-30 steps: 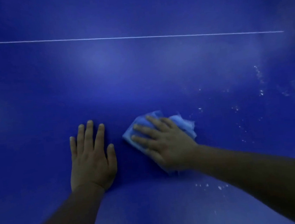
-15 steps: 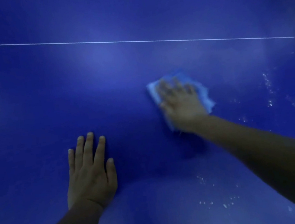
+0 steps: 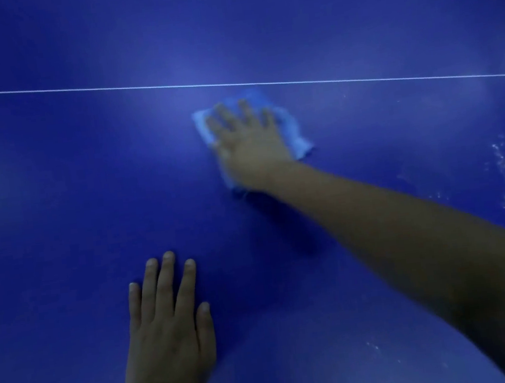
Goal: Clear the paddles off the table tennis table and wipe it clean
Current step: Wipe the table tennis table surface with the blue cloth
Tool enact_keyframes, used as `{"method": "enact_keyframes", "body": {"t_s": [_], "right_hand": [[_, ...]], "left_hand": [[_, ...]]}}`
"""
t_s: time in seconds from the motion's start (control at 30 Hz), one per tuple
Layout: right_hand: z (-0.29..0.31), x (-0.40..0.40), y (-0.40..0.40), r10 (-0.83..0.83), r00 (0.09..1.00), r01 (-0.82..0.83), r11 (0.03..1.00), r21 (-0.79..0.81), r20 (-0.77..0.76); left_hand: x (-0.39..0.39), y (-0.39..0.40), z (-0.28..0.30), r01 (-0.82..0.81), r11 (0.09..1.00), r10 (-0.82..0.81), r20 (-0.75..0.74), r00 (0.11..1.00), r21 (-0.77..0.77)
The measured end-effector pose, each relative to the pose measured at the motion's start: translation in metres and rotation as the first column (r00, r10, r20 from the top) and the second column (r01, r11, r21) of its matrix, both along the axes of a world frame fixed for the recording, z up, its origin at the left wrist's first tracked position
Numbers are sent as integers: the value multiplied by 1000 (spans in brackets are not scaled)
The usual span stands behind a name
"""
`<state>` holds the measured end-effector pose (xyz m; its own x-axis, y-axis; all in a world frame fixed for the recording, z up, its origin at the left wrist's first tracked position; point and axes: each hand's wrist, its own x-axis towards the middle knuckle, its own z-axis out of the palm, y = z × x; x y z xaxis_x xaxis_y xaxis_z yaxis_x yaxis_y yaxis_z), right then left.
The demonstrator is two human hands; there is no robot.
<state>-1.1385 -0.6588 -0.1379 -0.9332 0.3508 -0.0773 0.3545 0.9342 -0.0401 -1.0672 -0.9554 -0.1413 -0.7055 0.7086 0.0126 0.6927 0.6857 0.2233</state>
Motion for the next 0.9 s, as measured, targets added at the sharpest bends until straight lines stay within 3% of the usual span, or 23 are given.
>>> {"method": "enact_keyframes", "body": {"t_s": [0.1,0.17,0.23,0.27,0.33,0.43,0.5,0.53,0.6,0.67,0.73,0.77,0.8,0.9], "right_hand": [[4,40,105,-388,922,387,918,87,-7],[12,77,142,-657,754,656,754,-15,-3],[13,88,135,-796,604,793,605,-71,-27],[11,82,118,-802,595,800,597,-56,-47],[5,56,68,-694,719,694,720,-12,-49],[1,11,-6,-300,954,299,953,-50,-20],[7,0,9,-177,984,178,982,-69,29],[6,3,36,-243,970,243,970,-23,27],[7,29,102,-538,842,539,842,21,-16],[13,71,154,-796,604,795,605,-36,-24],[16,97,161,-892,452,888,450,-91,4],[16,99,151,-896,444,892,442,-93,6],[14,97,136,-869,495,866,494,-84,-4],[6,67,79,-528,849,528,847,-62,12]], "left_hand": [[-1,0,0,-4,1000,4,16,1000,-15],[0,-1,-1,3,999,-2,22,1000,-36],[1,-1,0,5,999,-4,27,1000,-38],[1,-1,0,4,999,-3,28,1000,-35],[1,-1,1,3,1000,-3,29,1000,-23],[0,0,1,-3,1000,3,21,1000,-14],[0,1,2,-2,1000,2,26,1000,-17],[0,1,2,0,1000,1,31,1000,-22],[0,0,2,-2,1000,3,38,999,-31],[0,1,1,-6,1000,8,51,999,-25],[0,1,2,-6,1000,8,50,999,-30],[0,1,2,-4,999,6,43,999,-37],[0,1,2,0,999,2,39,999,-45],[0,1,3,2,999,-1,34,999,-54]]}}
